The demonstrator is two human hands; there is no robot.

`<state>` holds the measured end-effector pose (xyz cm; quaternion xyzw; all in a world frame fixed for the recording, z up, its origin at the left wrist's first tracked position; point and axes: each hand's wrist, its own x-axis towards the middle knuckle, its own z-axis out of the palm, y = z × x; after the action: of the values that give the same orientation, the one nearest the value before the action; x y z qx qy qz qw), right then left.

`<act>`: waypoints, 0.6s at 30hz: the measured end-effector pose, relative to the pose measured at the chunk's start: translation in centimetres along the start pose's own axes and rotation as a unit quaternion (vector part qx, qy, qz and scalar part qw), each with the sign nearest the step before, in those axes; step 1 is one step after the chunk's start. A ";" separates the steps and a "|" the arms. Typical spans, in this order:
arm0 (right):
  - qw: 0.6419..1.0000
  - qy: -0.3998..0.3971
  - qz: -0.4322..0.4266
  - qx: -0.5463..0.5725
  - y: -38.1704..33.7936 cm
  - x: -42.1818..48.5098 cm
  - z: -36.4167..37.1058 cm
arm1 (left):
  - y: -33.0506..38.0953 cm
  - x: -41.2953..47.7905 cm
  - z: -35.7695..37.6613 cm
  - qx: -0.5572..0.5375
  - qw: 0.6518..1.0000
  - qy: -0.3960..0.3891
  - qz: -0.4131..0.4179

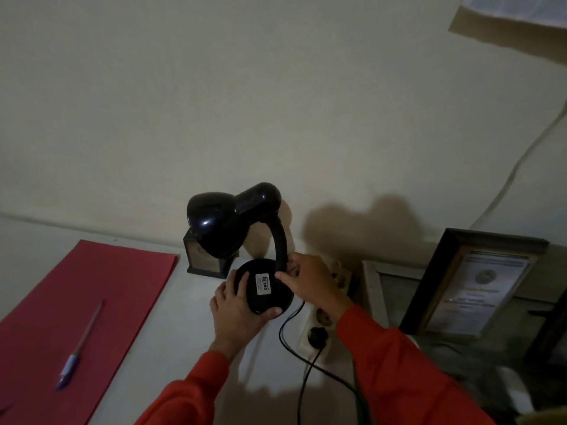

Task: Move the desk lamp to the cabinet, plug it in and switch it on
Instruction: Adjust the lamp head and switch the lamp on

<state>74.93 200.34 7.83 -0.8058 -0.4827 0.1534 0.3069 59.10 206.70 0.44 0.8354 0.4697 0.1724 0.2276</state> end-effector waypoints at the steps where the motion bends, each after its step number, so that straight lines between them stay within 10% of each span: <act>1: 1.000 0.006 0.003 0.000 0.0 0.3 0.1 | 0.3 0.2 0.2 0.003 1.000 0.005 -0.008; 18: 0.999 0.036 -0.026 0.029 -0.7 2.2 1.1 | 2.4 -0.1 1.3 0.026 0.993 0.094 -0.067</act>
<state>74.91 202.90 7.54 -0.7889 -0.4871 0.1306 0.3512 61.43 205.27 0.70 0.7875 0.5484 0.2225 0.1719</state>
